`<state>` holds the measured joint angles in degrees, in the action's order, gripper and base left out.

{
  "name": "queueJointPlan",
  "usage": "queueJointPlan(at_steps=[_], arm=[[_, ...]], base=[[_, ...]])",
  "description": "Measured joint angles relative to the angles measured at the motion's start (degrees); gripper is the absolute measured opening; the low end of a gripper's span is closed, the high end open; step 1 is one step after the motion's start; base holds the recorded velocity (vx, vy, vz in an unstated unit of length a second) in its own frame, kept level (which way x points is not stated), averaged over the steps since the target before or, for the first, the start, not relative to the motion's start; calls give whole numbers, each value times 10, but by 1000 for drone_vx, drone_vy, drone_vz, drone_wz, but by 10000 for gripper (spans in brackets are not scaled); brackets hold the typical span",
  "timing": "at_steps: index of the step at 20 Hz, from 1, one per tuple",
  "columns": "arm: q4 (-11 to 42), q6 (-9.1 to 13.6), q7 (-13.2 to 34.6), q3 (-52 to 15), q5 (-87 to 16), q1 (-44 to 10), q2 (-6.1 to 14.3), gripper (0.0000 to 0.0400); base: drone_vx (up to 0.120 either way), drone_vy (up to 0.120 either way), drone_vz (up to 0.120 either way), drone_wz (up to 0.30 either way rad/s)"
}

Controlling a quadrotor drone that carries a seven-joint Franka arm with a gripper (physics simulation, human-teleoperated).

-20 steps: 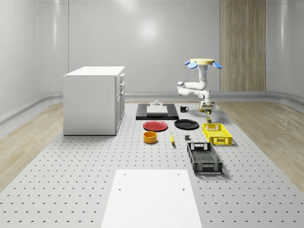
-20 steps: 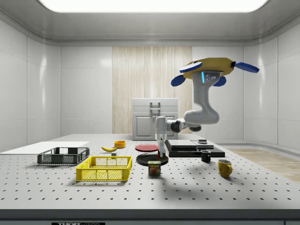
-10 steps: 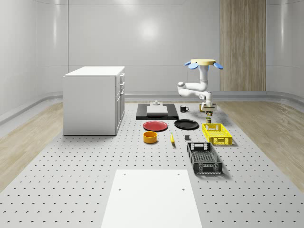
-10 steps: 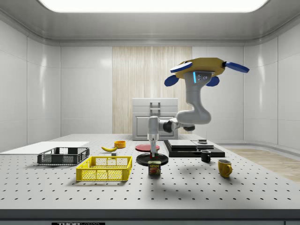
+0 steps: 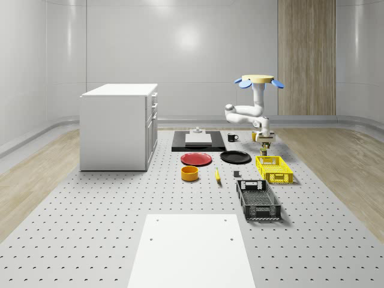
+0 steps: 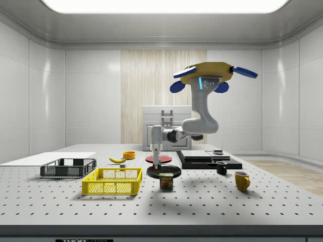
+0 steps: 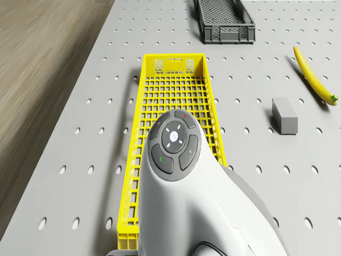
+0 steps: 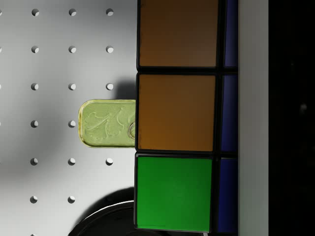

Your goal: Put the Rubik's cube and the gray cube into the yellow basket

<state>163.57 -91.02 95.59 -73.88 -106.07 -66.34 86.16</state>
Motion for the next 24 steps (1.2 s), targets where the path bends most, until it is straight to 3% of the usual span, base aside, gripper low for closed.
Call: queueJointPlan(at_steps=[24], arm=[[-1,-12,3,-2,6,-4,13,320]], base=[[120,0,-23,0]])
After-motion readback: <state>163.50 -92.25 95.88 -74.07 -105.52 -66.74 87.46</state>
